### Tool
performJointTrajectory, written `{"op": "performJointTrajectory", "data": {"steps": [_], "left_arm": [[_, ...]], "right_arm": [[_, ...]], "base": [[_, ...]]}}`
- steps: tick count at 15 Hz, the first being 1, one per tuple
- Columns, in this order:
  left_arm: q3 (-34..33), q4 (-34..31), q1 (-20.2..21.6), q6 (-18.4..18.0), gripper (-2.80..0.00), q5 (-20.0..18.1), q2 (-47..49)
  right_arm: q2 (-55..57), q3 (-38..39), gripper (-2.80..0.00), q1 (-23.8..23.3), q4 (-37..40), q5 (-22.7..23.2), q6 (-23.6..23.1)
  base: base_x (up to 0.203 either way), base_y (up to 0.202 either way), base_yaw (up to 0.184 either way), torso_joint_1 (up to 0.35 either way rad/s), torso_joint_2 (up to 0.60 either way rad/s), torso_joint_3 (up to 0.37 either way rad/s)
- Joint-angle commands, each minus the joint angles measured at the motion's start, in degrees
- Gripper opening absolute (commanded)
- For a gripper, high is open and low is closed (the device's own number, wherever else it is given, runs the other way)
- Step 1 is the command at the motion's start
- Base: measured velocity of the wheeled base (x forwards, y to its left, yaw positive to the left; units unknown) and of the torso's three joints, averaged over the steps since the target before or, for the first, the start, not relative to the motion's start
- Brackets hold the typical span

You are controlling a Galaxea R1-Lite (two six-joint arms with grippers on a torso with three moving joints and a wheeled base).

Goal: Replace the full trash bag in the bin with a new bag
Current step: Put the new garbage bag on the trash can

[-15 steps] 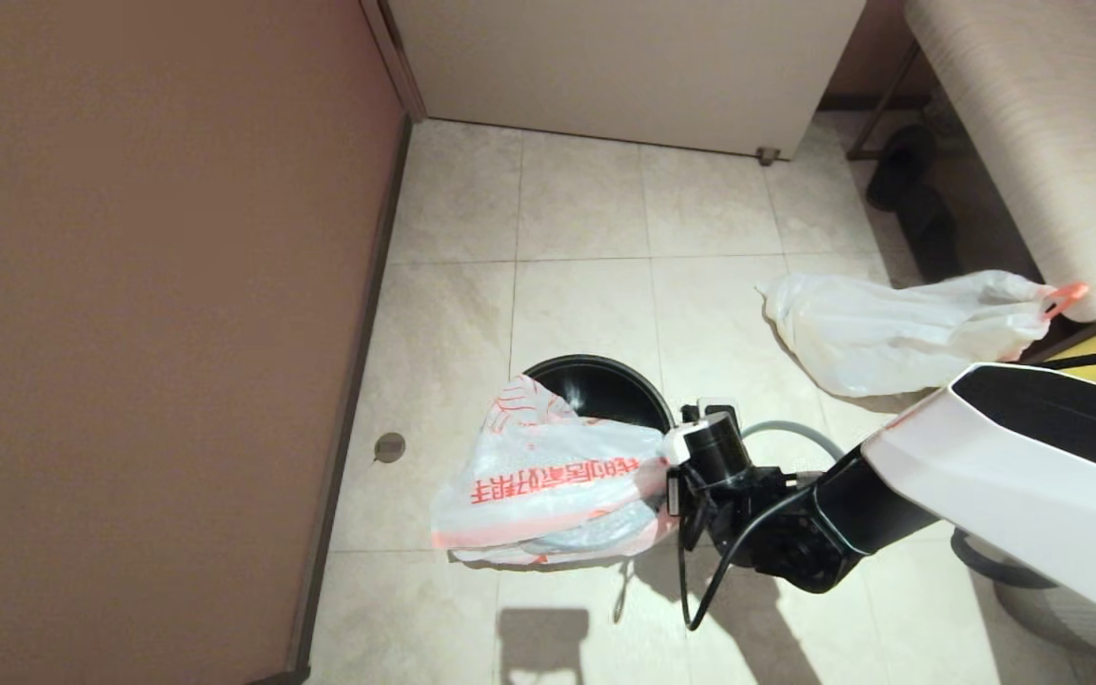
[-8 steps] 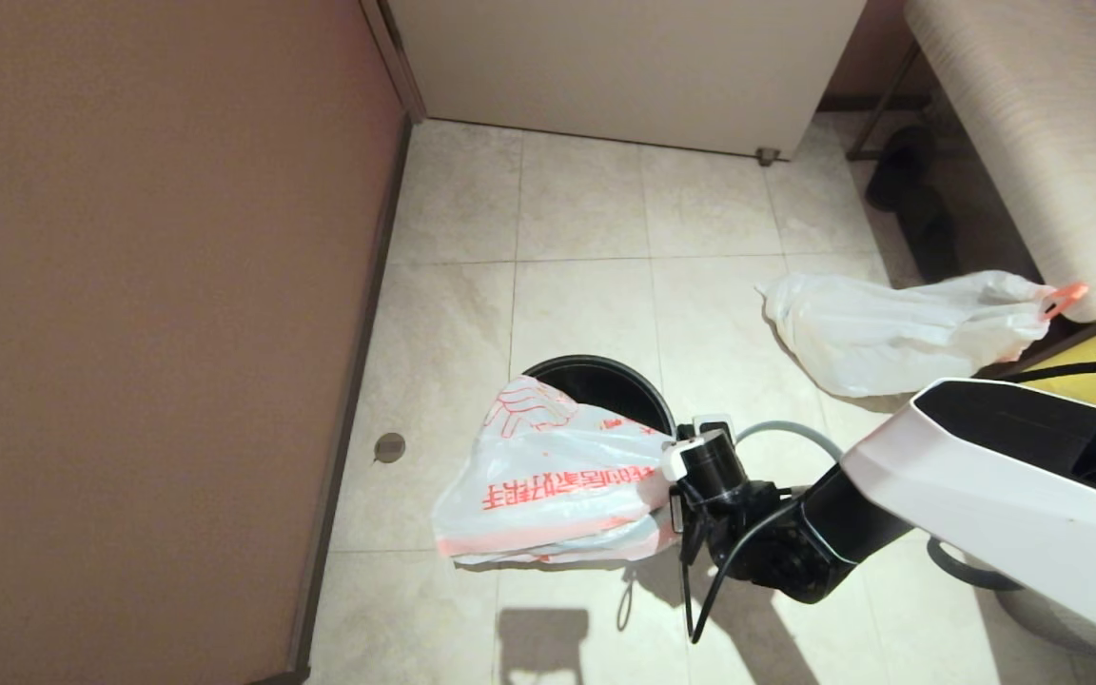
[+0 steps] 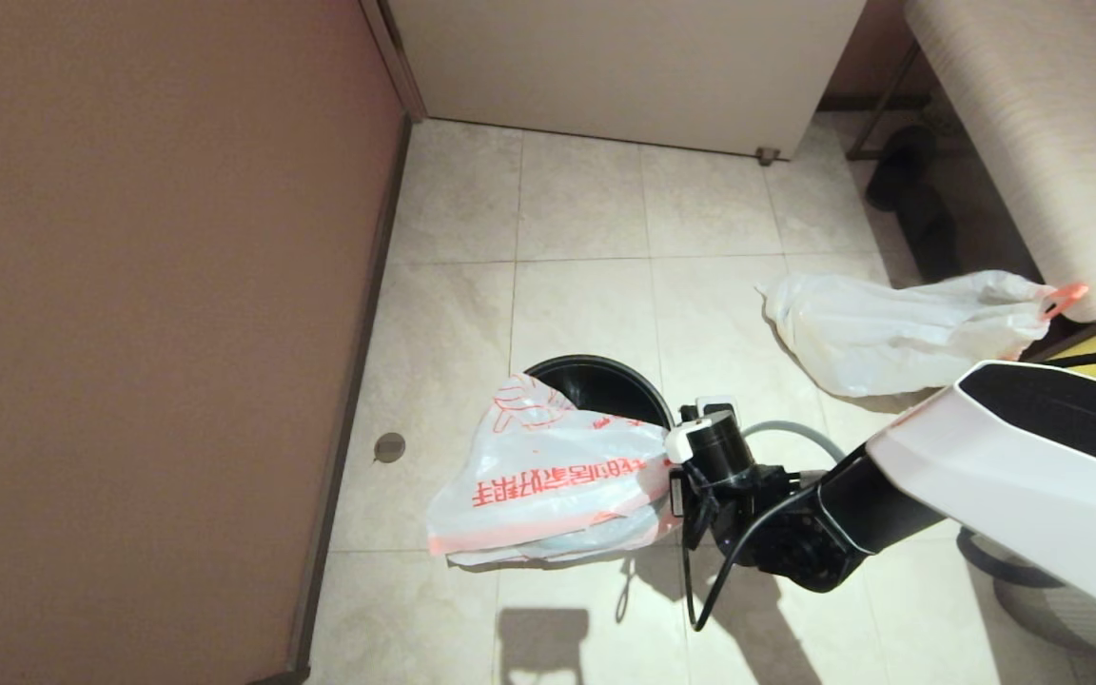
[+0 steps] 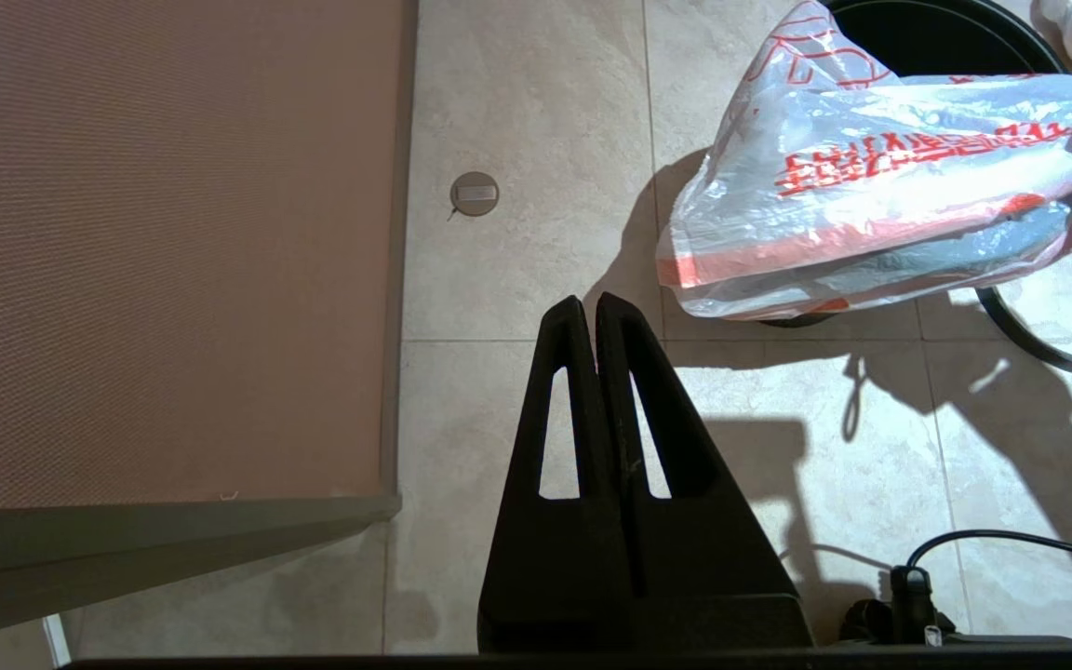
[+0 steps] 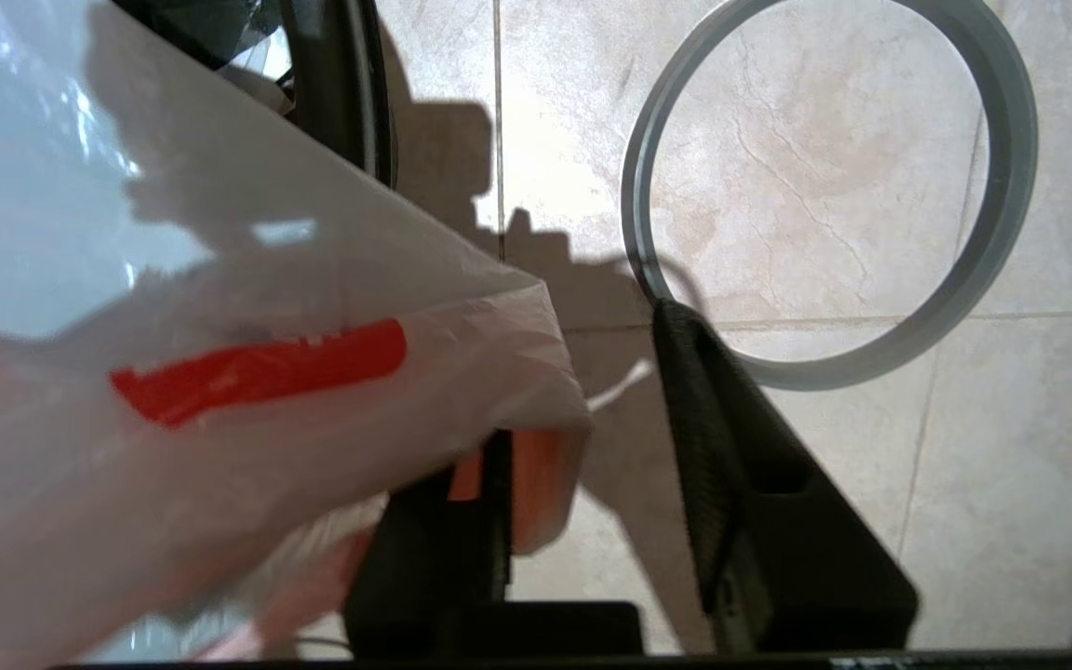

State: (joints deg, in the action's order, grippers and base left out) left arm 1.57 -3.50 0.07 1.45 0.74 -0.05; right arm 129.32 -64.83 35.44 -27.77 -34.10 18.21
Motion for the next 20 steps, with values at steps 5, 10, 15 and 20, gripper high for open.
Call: {"op": "performJointTrajectory", "data": {"steps": [5, 10, 15, 20], "left_arm": [[0.0, 0.0, 0.0, 0.0, -2.8, 0.0, 0.0], [0.0, 0.0, 0.0, 0.0, -2.8, 0.0, 0.0], [0.0, 0.0, 0.0, 0.0, -2.8, 0.0, 0.0], [0.0, 0.0, 0.0, 0.0, -2.8, 0.0, 0.0]], "right_arm": [[-17.3, 6.2, 0.0, 1.0, 22.7, 4.4, 7.1], [-15.9, 5.3, -2.8, 9.5, 30.5, 11.3, 17.6], [-7.2, -3.7, -2.8, 13.5, 35.5, 12.4, 22.6], [-3.6, -11.6, -2.8, 14.8, 35.6, 12.4, 16.8]], "base": [[0.0, 0.0, 0.0, 0.0, 0.0, 0.0], [0.0, 0.0, 0.0, 0.0, 0.0, 0.0], [0.0, 0.0, 0.0, 0.0, 0.0, 0.0], [0.0, 0.0, 0.0, 0.0, 0.0, 0.0]]}}
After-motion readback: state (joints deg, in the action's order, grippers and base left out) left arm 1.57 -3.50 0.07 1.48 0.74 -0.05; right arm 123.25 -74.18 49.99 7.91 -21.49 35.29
